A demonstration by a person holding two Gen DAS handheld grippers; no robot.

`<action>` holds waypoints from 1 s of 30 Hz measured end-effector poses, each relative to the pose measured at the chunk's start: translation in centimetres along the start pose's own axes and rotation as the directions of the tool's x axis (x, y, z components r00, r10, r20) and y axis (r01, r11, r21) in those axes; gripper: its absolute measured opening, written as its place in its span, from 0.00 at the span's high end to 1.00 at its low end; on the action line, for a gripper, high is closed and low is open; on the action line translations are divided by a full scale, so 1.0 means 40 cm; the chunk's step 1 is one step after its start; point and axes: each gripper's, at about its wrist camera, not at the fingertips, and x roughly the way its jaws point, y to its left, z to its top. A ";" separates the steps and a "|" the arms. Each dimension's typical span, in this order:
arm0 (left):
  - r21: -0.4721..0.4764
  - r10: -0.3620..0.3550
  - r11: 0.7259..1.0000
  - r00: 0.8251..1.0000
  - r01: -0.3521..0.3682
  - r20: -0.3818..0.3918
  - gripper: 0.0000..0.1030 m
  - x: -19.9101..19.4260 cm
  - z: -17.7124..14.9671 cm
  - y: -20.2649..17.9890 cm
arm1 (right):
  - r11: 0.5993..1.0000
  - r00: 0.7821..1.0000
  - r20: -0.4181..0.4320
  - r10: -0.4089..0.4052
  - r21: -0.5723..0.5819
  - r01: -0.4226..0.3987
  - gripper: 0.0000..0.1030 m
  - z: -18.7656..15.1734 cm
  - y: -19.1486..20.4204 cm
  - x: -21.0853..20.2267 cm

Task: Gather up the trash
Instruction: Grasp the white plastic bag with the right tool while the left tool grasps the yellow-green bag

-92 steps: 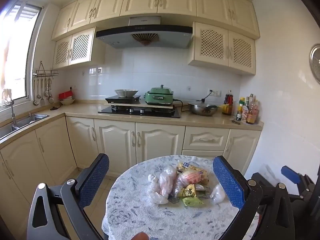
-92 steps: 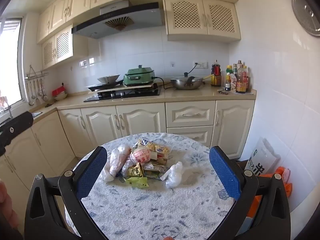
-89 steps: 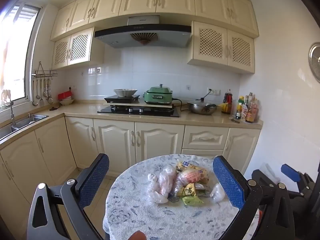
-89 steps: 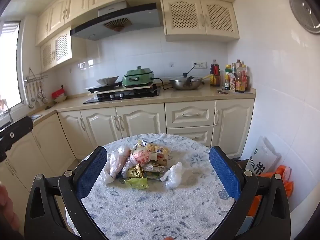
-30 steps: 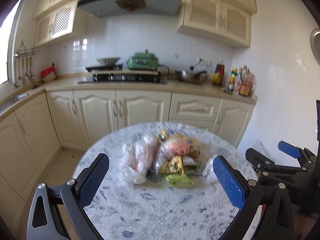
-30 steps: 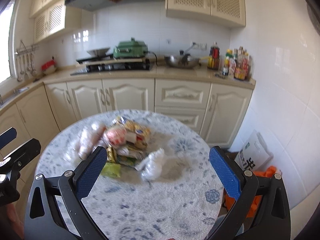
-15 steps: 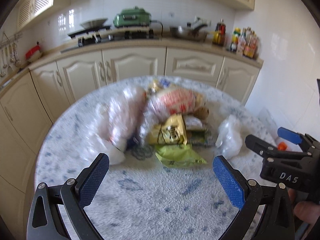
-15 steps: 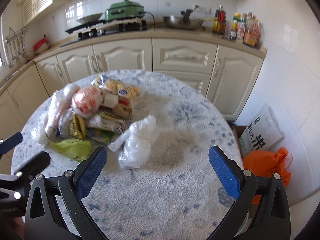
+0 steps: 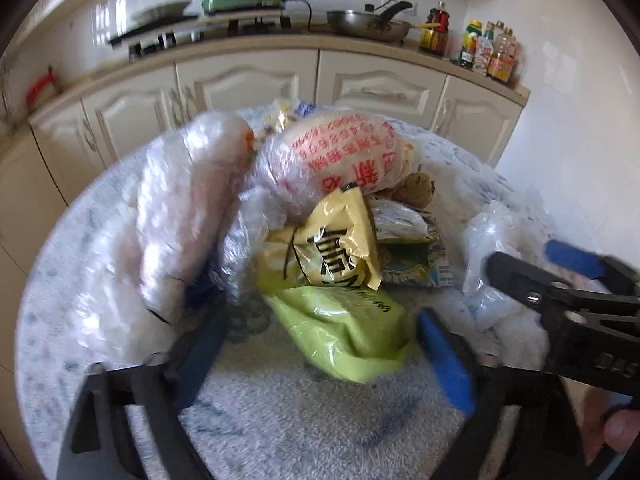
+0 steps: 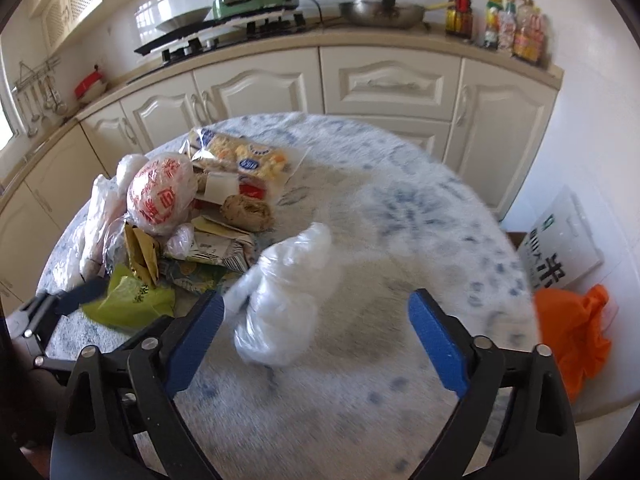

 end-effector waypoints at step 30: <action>-0.015 -0.096 0.995 0.982 0.100 0.160 0.66 -0.264 -0.141 0.009 | 0.994 0.985 0.137 0.107 0.012 -0.109 0.69 -0.150 -0.018 -0.206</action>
